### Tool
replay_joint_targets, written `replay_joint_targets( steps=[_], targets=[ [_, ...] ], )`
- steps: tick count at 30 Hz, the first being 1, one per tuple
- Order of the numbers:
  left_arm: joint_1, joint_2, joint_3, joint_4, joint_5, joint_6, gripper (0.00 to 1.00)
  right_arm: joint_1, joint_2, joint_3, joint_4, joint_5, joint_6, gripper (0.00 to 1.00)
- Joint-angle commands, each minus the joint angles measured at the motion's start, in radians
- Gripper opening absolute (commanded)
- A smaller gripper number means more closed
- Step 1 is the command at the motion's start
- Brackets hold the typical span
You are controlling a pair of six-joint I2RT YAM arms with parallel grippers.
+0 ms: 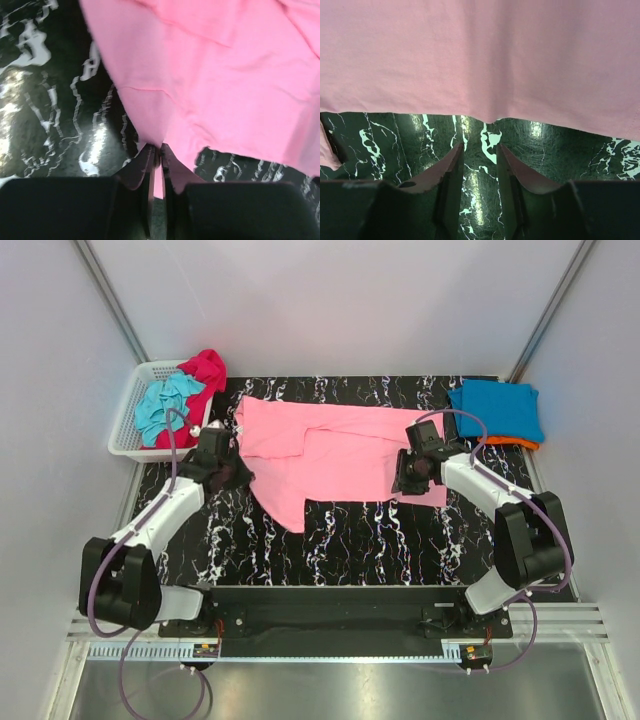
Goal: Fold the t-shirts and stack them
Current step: Fold the tshirt
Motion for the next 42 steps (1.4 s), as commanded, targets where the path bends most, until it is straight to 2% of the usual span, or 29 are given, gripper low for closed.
replay_joint_targets(
  steps=[1, 8, 11, 14, 21, 25, 29, 30, 33, 36, 38, 42],
  targets=[
    [-0.008, 0.059, 0.111, 0.05, 0.127, 0.108, 0.14, 0.013, -0.003, 0.044, 0.031, 0.004, 0.015, 0.39],
    [-0.043, 0.393, 0.339, 0.067, 0.349, 0.19, 0.18, 0.018, 0.009, 0.046, 0.033, 0.008, 0.008, 0.38],
    [-0.08, 0.492, 0.396, 0.07, 0.339, 0.194, 0.19, 0.018, 0.018, 0.051, 0.033, 0.007, 0.005, 0.38],
    [-0.097, 0.527, 0.402, 0.074, 0.297, 0.197, 0.21, 0.016, 0.032, 0.057, 0.033, 0.002, 0.001, 0.38],
    [-0.102, 0.497, 0.302, 0.087, 0.247, 0.243, 0.24, 0.018, 0.05, 0.064, 0.038, -0.01, -0.002, 0.37],
    [-0.102, 0.364, 0.178, 0.137, 0.214, 0.246, 0.27, 0.022, 0.053, 0.057, 0.041, -0.018, -0.001, 0.37],
    [-0.102, 0.264, 0.116, 0.153, 0.095, 0.224, 0.36, 0.028, 0.049, 0.045, 0.045, -0.025, -0.001, 0.37],
    [-0.1, 0.25, 0.109, 0.148, 0.082, 0.22, 0.43, 0.028, 0.044, 0.043, 0.047, -0.031, -0.001, 0.37],
    [-0.1, 0.239, 0.104, 0.139, 0.065, 0.222, 0.54, 0.036, 0.037, 0.035, 0.054, -0.048, -0.007, 0.37],
    [-0.097, 0.245, 0.107, 0.108, 0.001, 0.188, 0.58, 0.036, 0.035, 0.034, 0.058, -0.05, -0.004, 0.37],
    [-0.091, 0.253, 0.11, 0.082, -0.077, 0.146, 0.59, 0.039, 0.034, 0.031, 0.058, -0.047, -0.005, 0.37],
    [-0.067, 0.274, 0.098, 0.082, -0.109, 0.089, 0.55, 0.038, 0.032, 0.023, 0.056, -0.036, -0.013, 0.37]
  ],
)
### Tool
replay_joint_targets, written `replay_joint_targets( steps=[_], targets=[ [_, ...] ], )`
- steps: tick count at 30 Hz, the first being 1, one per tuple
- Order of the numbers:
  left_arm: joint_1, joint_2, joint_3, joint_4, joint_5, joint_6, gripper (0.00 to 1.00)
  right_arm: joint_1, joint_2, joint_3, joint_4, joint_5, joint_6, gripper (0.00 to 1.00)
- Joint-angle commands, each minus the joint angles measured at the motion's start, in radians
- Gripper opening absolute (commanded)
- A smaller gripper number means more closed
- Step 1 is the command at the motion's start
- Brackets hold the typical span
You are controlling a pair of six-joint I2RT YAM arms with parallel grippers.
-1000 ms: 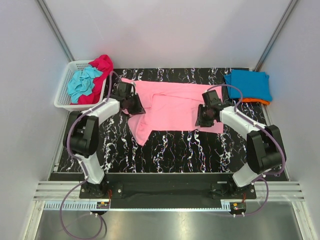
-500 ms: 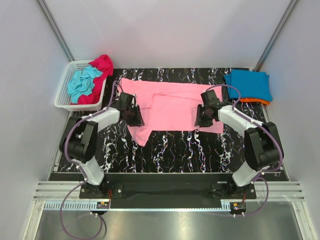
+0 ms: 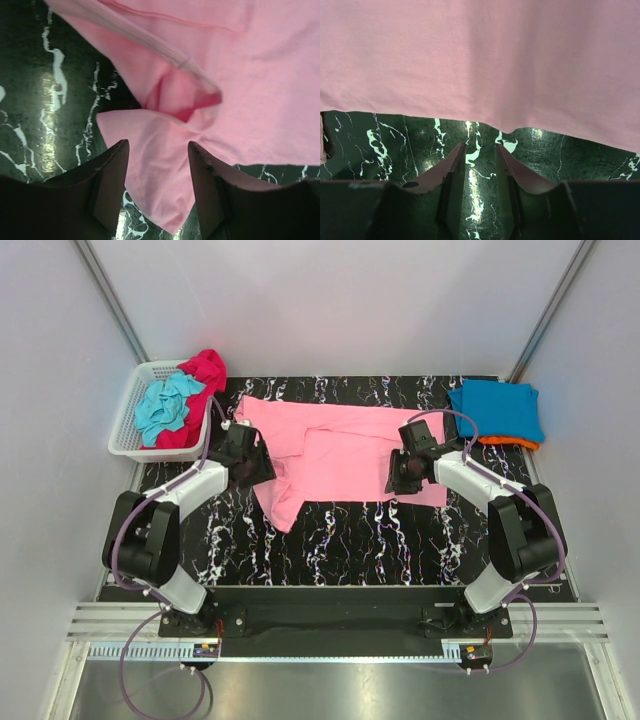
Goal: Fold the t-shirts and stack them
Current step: Fold the tshirt
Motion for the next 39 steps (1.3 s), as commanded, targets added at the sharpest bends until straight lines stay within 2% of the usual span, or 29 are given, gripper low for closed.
replay_joint_targets(
  steps=[1, 2, 9, 11, 18, 21, 25, 26, 28, 29, 30, 34, 39],
  targets=[
    [0.031, 0.024, -0.008, 0.005, -0.092, -0.071, 0.54, 0.01, -0.02, -0.004, 0.026, -0.005, -0.015, 0.37],
    [0.042, 0.028, -0.008, -0.001, -0.102, -0.093, 0.51, 0.01, -0.02, -0.004, 0.026, -0.004, -0.018, 0.37],
    [0.077, 0.1, 0.038, -0.042, -0.121, -0.124, 0.48, 0.009, -0.006, 0.002, 0.026, 0.013, -0.026, 0.37],
    [0.079, 0.143, 0.053, -0.03, -0.061, -0.111, 0.47, 0.01, -0.006, 0.007, 0.027, 0.024, -0.029, 0.36],
    [0.08, 0.17, 0.056, -0.01, -0.003, -0.106, 0.46, 0.009, -0.003, 0.011, 0.024, 0.036, -0.023, 0.36],
    [0.08, 0.168, 0.049, -0.007, 0.005, -0.103, 0.42, 0.009, -0.003, 0.011, 0.024, 0.039, -0.021, 0.35],
    [0.08, 0.159, 0.033, -0.008, 0.008, -0.104, 0.25, 0.009, -0.008, 0.008, 0.026, 0.048, -0.015, 0.34],
    [0.08, 0.156, 0.026, -0.011, 0.01, -0.104, 0.18, 0.009, -0.009, 0.007, 0.024, 0.052, -0.016, 0.34],
    [0.08, 0.145, 0.018, -0.016, 0.004, -0.103, 0.12, 0.009, -0.014, 0.007, 0.023, 0.056, -0.013, 0.34],
    [0.08, 0.142, 0.01, -0.021, 0.001, -0.103, 0.02, 0.01, -0.014, 0.007, 0.024, 0.056, -0.013, 0.34],
    [0.08, 0.137, 0.006, -0.022, -0.001, -0.101, 0.0, 0.009, -0.014, 0.005, 0.021, 0.058, -0.013, 0.34],
    [0.08, 0.081, -0.037, -0.047, -0.027, -0.104, 0.0, 0.009, -0.026, 0.001, 0.017, 0.091, 0.003, 0.32],
    [0.079, -0.118, -0.154, -0.082, -0.055, -0.126, 0.0, 0.009, -0.075, -0.025, 0.006, 0.191, 0.054, 0.31]
  ],
)
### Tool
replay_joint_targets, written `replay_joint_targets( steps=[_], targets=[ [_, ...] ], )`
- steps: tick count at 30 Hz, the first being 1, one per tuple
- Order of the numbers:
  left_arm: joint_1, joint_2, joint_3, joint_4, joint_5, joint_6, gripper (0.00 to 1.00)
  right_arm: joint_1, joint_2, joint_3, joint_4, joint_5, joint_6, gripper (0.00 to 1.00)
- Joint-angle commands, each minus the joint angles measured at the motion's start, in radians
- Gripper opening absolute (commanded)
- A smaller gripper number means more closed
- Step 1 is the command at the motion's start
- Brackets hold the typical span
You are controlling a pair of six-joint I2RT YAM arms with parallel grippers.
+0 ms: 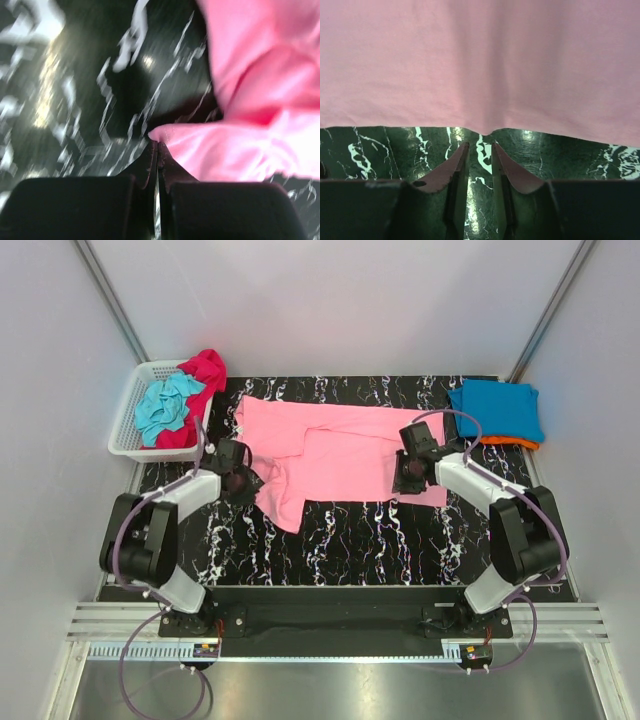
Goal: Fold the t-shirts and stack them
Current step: Fold the tshirt
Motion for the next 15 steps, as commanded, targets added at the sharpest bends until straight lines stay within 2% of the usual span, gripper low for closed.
replay_joint_targets(
  steps=[1, 6, 8, 10, 12, 13, 15],
  targets=[
    [0.001, -0.17, -0.067, -0.042, -0.025, -0.031, 0.0, 0.01, -0.085, -0.017, 0.005, 0.112, 0.061, 0.31],
    [-0.008, -0.478, -0.213, -0.086, -0.022, -0.073, 0.0, 0.008, -0.148, -0.072, 0.003, 0.224, 0.142, 0.31],
    [-0.016, -0.555, -0.253, -0.126, -0.024, -0.09, 0.0, 0.007, -0.177, -0.101, 0.003, 0.247, 0.165, 0.31],
    [-0.026, -0.66, -0.274, -0.155, -0.039, -0.102, 0.0, 0.007, -0.195, -0.118, 0.003, 0.273, 0.198, 0.35],
    [-0.028, -0.706, -0.316, -0.163, -0.041, -0.111, 0.0, 0.007, -0.203, -0.144, 0.005, 0.29, 0.216, 0.37],
    [-0.032, -0.737, -0.329, -0.171, -0.039, -0.125, 0.0, 0.007, -0.204, -0.152, 0.005, 0.293, 0.222, 0.43],
    [-0.039, -0.76, -0.374, -0.169, -0.033, -0.142, 0.0, 0.005, -0.2, -0.171, 0.014, 0.313, 0.231, 0.46]
  ],
)
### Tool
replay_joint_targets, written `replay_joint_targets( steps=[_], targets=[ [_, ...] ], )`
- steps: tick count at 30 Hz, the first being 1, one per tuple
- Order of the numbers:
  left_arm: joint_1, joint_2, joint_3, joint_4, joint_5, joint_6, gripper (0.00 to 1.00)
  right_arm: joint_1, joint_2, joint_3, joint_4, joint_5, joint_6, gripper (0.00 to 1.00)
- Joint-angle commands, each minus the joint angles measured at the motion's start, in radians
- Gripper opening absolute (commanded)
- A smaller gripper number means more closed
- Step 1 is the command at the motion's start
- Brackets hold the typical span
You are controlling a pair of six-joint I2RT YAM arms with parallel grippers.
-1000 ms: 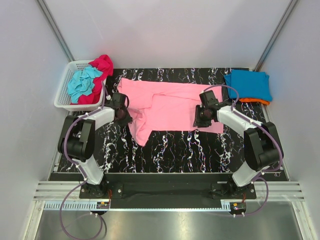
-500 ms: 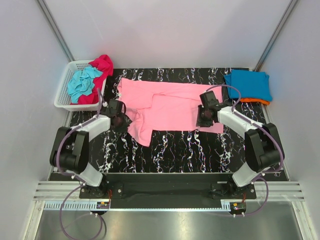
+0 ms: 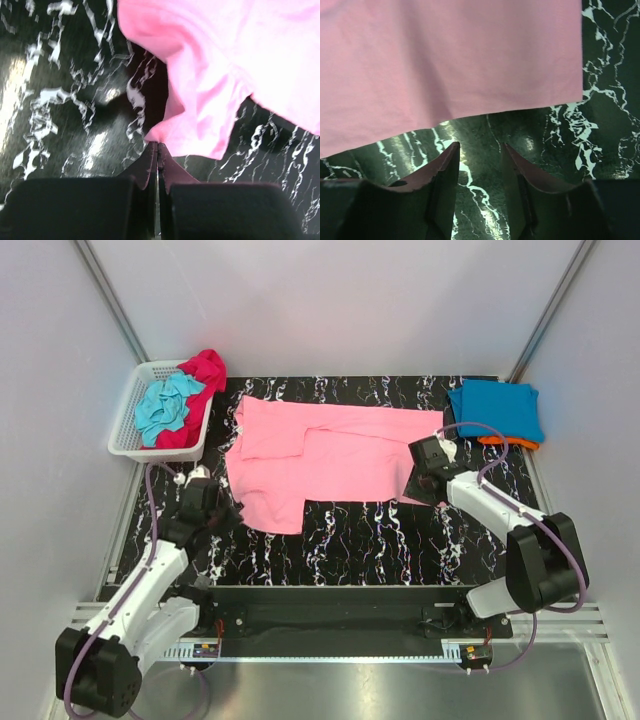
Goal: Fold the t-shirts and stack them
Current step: Fold the tshirt
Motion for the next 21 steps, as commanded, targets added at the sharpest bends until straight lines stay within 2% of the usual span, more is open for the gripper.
replay_joint_targets(
  steps=[1, 8, 14, 21],
  targets=[
    [-0.017, -0.04, -0.065, -0.027, -0.012, -0.057, 0.0, 0.0, -0.008, -0.023, 0.018, 0.08, 0.054, 0.46],
    [-0.034, -0.119, -0.125, -0.056, -0.009, -0.086, 0.0, -0.075, 0.016, -0.063, 0.05, 0.101, 0.052, 0.47],
    [-0.044, -0.138, -0.115, -0.085, -0.015, -0.085, 0.0, -0.234, 0.007, -0.107, 0.135, -0.018, 0.0, 0.47],
    [-0.054, -0.133, -0.093, -0.11, -0.028, -0.088, 0.0, -0.274, 0.053, -0.101, 0.149, -0.086, 0.002, 0.48]
  ],
)
